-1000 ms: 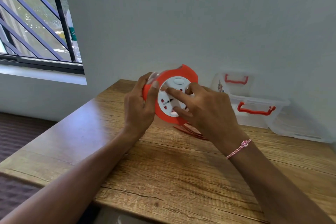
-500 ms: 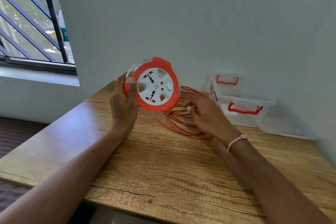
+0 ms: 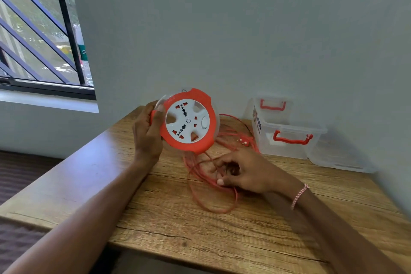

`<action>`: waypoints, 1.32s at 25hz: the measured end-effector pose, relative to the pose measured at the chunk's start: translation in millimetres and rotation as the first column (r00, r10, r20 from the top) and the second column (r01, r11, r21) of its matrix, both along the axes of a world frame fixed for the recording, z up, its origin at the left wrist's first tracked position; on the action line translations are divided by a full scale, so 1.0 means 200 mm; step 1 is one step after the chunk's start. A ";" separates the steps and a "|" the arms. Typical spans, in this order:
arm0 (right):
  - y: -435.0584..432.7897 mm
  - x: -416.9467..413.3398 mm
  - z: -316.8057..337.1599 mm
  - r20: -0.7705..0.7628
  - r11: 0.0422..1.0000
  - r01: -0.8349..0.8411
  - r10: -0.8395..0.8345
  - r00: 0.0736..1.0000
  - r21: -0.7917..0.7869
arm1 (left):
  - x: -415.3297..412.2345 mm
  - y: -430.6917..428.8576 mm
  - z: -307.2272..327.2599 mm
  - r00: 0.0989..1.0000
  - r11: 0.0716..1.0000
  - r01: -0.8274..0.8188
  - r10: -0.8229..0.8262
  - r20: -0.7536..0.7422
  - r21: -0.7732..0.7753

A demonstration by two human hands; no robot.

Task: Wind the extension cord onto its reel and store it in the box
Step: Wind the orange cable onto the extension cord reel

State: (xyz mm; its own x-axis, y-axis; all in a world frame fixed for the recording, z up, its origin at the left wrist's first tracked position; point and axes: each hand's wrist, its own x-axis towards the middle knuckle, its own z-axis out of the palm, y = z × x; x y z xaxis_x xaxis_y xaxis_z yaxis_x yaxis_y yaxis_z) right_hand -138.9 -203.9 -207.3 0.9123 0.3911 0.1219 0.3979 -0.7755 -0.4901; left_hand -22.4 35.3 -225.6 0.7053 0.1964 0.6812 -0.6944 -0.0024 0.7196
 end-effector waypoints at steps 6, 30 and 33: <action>0.00 -0.14 0.11 -0.355 0.938 -0.042 0.171 0.919 0.343 | 0.00 0.00 -0.01 0.994 0.996 0.086 -0.085 0.065 -0.018; 0.19 0.21 0.18 0.861 0.908 0.298 0.117 0.495 -0.294 | -0.06 -0.06 0.04 0.993 0.990 -0.041 0.024 0.119 0.137; 0.27 0.20 0.16 0.795 0.938 0.345 -0.238 0.557 0.039 | -0.08 -0.08 0.05 0.979 0.981 -0.104 0.072 0.190 0.164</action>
State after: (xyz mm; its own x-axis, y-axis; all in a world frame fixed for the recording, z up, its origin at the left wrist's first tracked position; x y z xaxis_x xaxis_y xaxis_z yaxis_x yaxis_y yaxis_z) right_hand -99.6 -149.0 -174.7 0.5515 0.1801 0.8145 0.3244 -0.9459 -0.0105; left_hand -39.0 18.9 -215.8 0.5509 0.1202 0.8258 -0.8055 -0.1823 0.5639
